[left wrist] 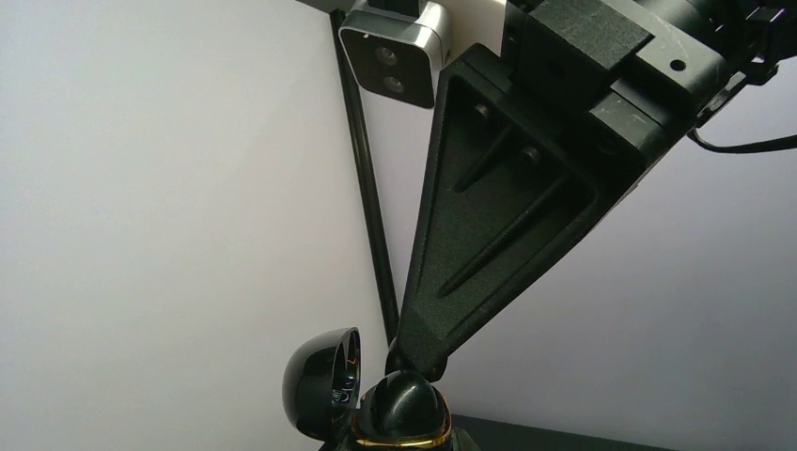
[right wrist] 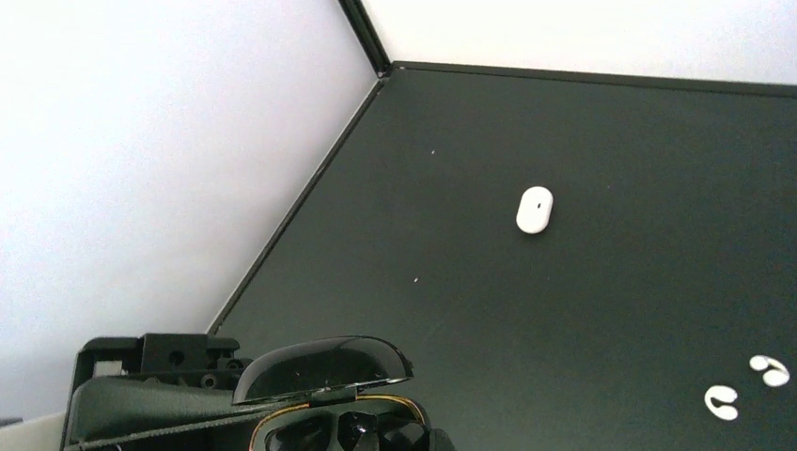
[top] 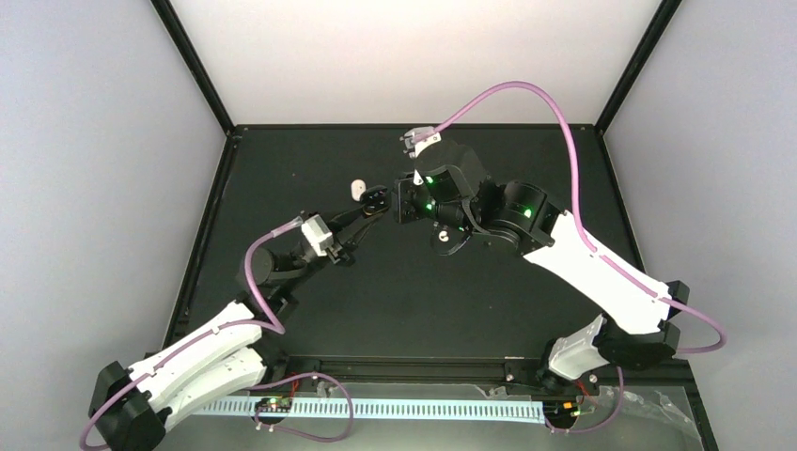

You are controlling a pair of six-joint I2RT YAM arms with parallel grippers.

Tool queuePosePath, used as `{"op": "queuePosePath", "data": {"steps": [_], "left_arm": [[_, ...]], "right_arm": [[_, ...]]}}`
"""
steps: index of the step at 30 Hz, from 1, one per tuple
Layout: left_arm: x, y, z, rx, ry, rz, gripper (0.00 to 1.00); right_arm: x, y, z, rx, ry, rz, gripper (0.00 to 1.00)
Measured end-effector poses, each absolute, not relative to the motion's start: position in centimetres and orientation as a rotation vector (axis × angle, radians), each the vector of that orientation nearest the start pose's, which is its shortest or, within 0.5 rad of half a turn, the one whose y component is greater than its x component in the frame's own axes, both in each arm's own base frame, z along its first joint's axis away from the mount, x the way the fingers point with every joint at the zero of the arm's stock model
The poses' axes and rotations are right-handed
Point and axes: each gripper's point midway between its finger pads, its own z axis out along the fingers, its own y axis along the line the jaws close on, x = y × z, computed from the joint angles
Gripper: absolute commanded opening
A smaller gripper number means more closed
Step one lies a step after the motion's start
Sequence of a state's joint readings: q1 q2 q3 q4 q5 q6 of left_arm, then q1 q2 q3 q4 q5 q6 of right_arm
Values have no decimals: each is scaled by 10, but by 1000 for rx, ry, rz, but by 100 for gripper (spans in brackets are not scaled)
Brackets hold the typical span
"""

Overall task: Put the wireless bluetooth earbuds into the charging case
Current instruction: Adjust the earbud with the charging case.

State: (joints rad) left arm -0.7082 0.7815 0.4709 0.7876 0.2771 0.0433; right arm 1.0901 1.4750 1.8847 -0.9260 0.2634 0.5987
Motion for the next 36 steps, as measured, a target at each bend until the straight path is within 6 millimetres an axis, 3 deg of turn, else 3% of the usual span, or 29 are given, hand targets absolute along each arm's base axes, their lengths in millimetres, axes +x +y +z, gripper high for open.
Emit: {"op": "queuePosePath", "data": {"steps": [28,36], "left_arm": [[232,-237,393,613,938,-562,1],[237,-240,391,598,940,-559,2]], "right_arm": [[266,331,411,-15,2240,783,1],[268,329,409,28,2259,799,17]]}}
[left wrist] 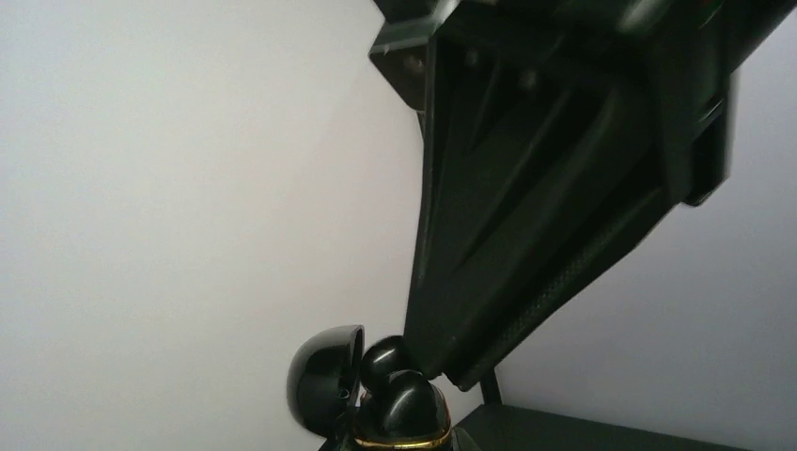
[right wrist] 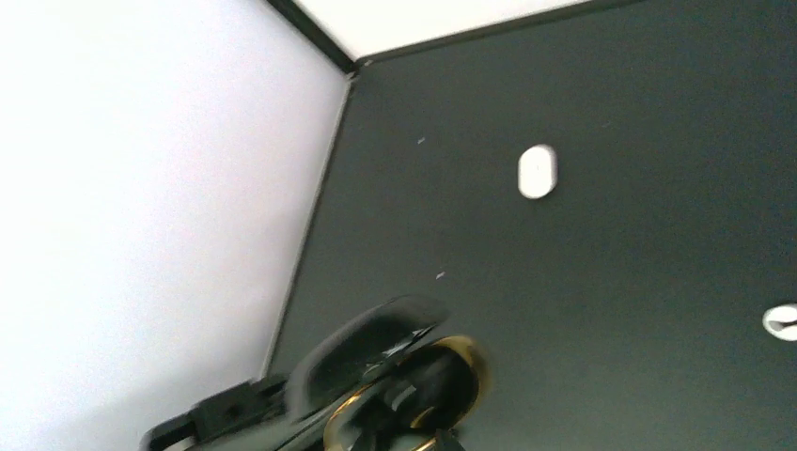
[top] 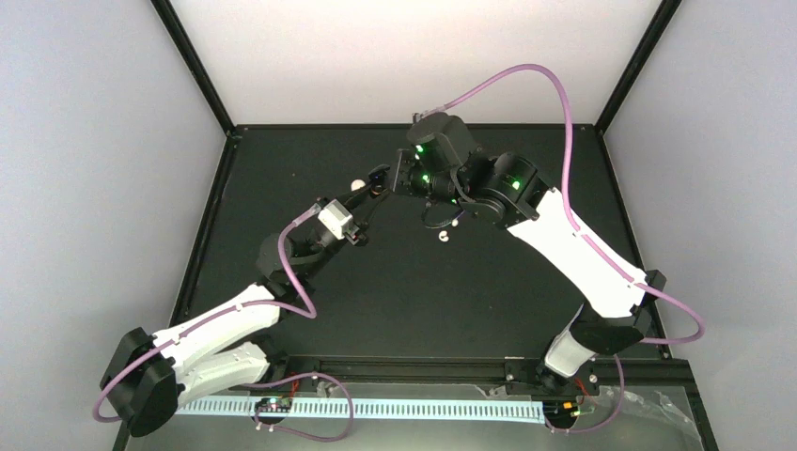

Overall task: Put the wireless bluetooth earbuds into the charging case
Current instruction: Adjust the earbud with the charging case.

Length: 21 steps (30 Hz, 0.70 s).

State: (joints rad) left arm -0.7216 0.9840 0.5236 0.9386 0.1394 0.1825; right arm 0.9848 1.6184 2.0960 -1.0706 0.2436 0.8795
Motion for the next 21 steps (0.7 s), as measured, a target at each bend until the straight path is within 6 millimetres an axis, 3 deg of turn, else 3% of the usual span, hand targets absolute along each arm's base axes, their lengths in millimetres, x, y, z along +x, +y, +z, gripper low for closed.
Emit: {"op": "queuePosePath", "data": {"steps": [5,8,15,21], "left_arm": [[241,-247,382,609,969,-566,2],[240,-248,382,609,968,-569,2],[239,-246,383,600,971,-583,2],[234,-240,391,572,956,-598,2]], "right_arm": [[247,352,408,-40,2304,937,25],[242,355,403,-54,2318,965,30],[236,342,403,-40,2315,985,42],[224,323,427,-52,2248,1044,58]]}}
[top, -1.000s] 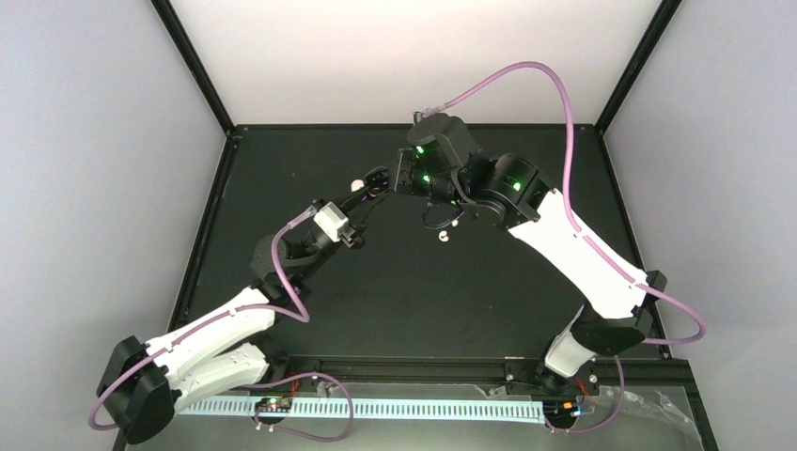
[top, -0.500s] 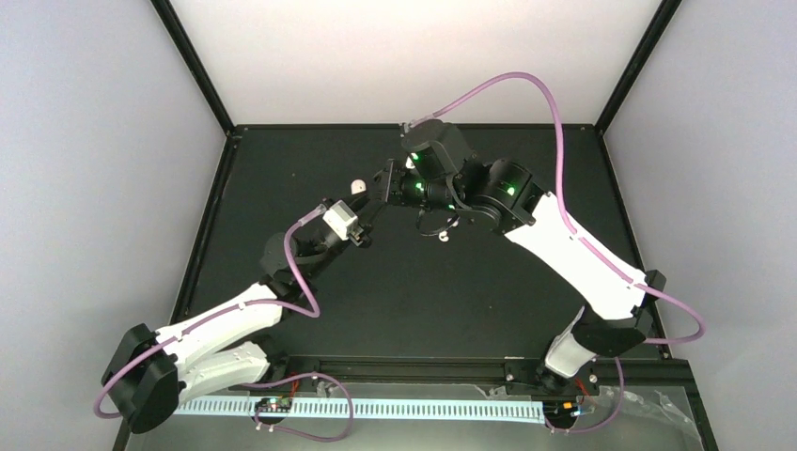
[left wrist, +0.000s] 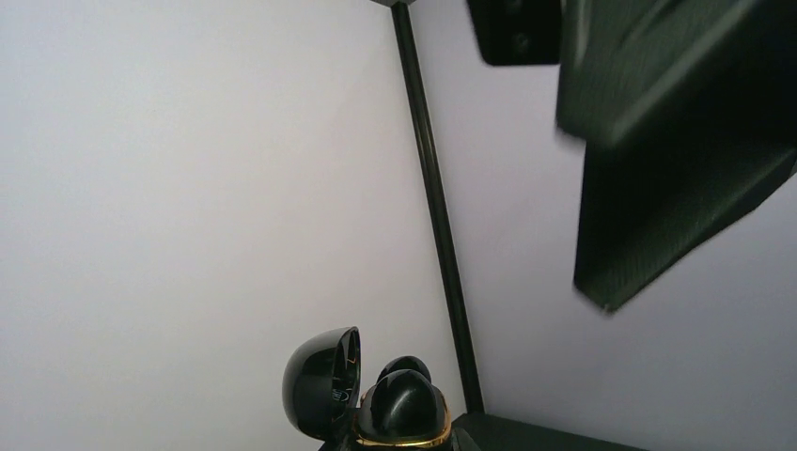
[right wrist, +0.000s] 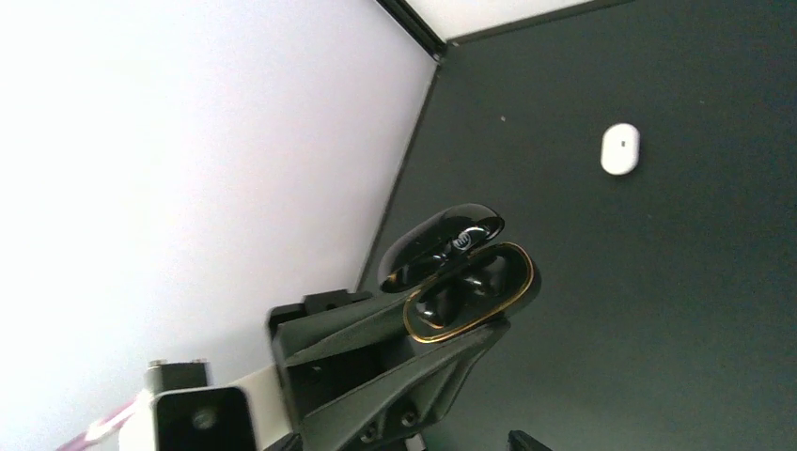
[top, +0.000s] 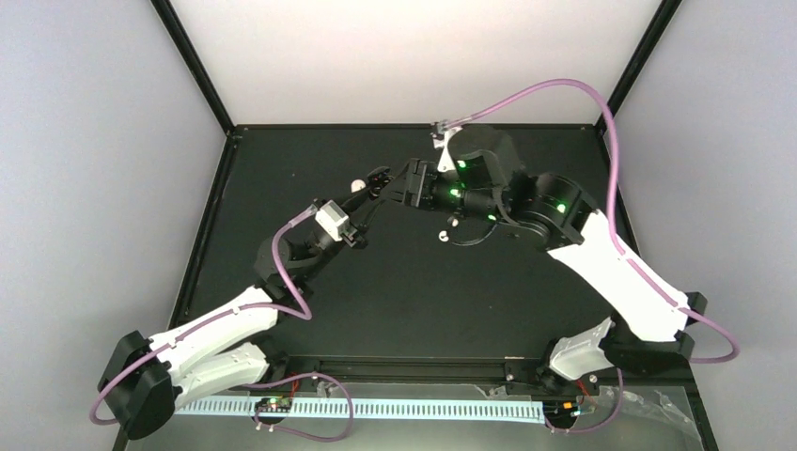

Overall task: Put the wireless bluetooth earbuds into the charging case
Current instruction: Adjust the earbud with the charging case.

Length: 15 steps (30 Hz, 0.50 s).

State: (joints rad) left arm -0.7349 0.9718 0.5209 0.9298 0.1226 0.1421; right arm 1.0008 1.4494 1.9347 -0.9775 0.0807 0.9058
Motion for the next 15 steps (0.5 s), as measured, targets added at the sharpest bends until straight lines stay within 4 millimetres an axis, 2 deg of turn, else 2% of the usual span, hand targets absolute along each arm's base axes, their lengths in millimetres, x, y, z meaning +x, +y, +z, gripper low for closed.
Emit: {"op": "queuePosePath", "data": {"steps": [4,8,12,15], "left_arm": [[230,-234,394,549,952,-616,2],[214,-229,397,553,934,-682,2],[179,-231,405,643,875,-824,1],[148,-230,412,720,816,-934,2]], "right_arm": [[211,307,455,-98,2162,1097,60],[201,287,467,-182,2076,1067,61],[202,272,463,-262,2029,956,61],[207,274,459,-332,2012,881,61]]}}
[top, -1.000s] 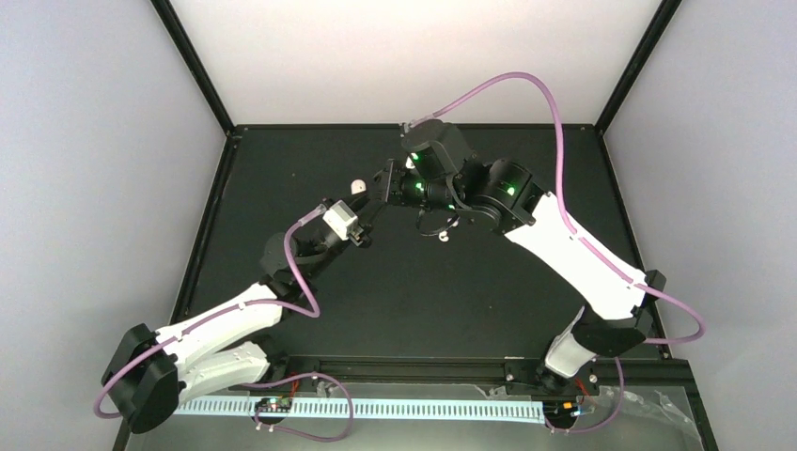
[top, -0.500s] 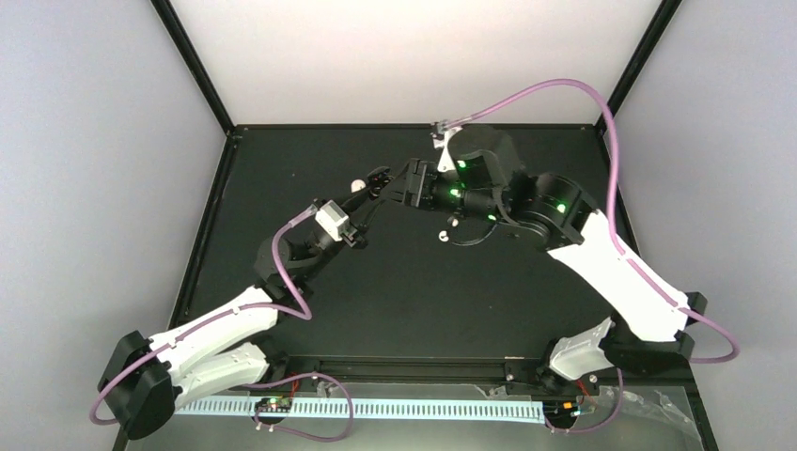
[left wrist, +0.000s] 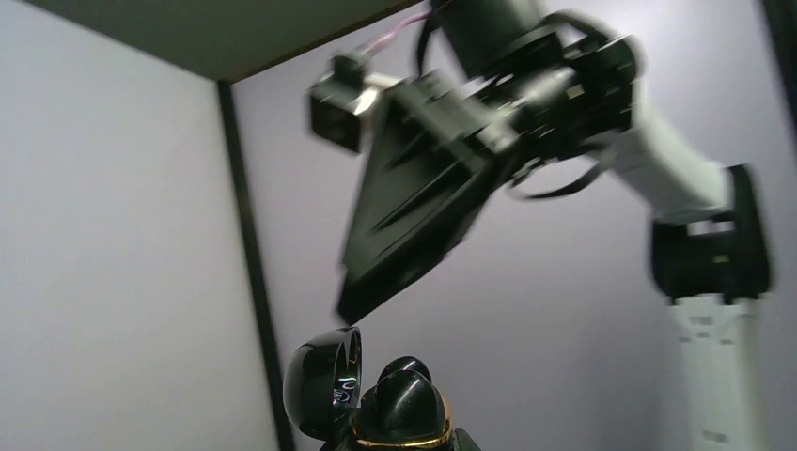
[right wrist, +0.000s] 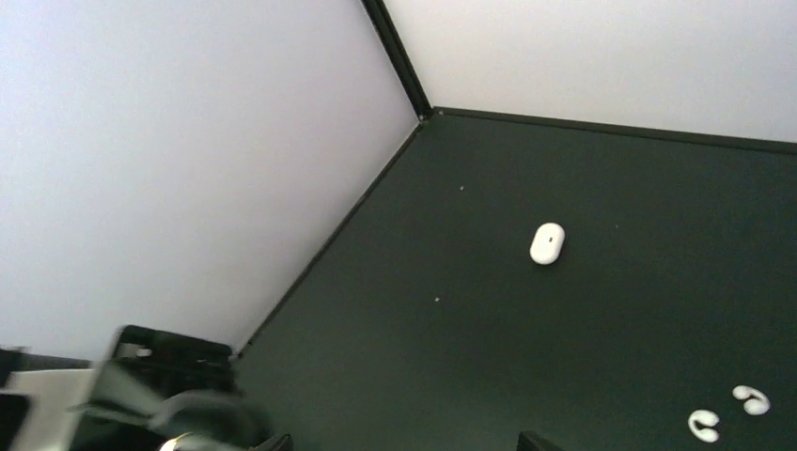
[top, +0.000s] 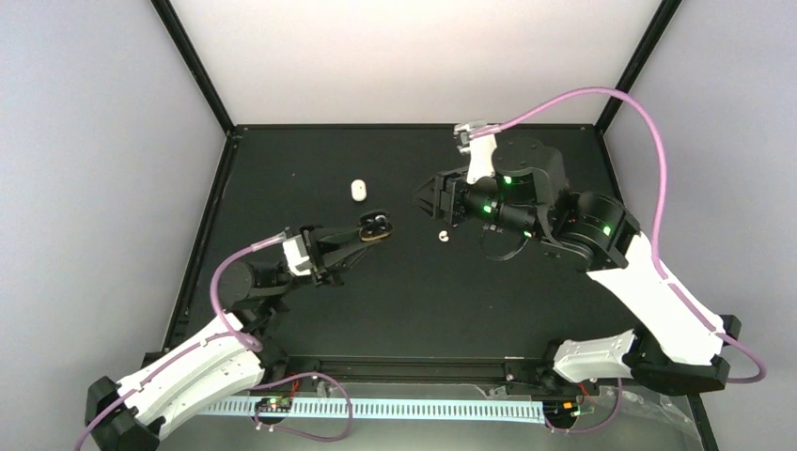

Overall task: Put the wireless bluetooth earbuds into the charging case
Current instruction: Adjust the earbud with the charging case, then close the charging case.

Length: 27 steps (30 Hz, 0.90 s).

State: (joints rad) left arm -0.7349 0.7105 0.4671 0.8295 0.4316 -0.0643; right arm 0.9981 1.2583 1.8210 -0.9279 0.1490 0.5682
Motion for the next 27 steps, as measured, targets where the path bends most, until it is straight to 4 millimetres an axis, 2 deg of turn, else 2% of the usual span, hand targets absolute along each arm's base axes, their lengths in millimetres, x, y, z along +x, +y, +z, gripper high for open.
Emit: {"op": "queuePosePath", "data": {"steps": [3,5,9,19,27], "left_arm": [[122,-227,417,782,769,-1012,2],[114,-225,418,807,750,-1031,1],[112,-232,406,856,793,-1057,1],[113,-236,397,887,832,-1062,2],[113,-240,397,906,830,-1066,1]], "right_arm": [[209,288,449,-437,2029,845,61],[210,303,442,-509,2047,844,61],[205,326,422,-642,2087,869,61],[176,333,426,-807,2048,989,59],[167,336,414,-862,2067,993,59]]}}
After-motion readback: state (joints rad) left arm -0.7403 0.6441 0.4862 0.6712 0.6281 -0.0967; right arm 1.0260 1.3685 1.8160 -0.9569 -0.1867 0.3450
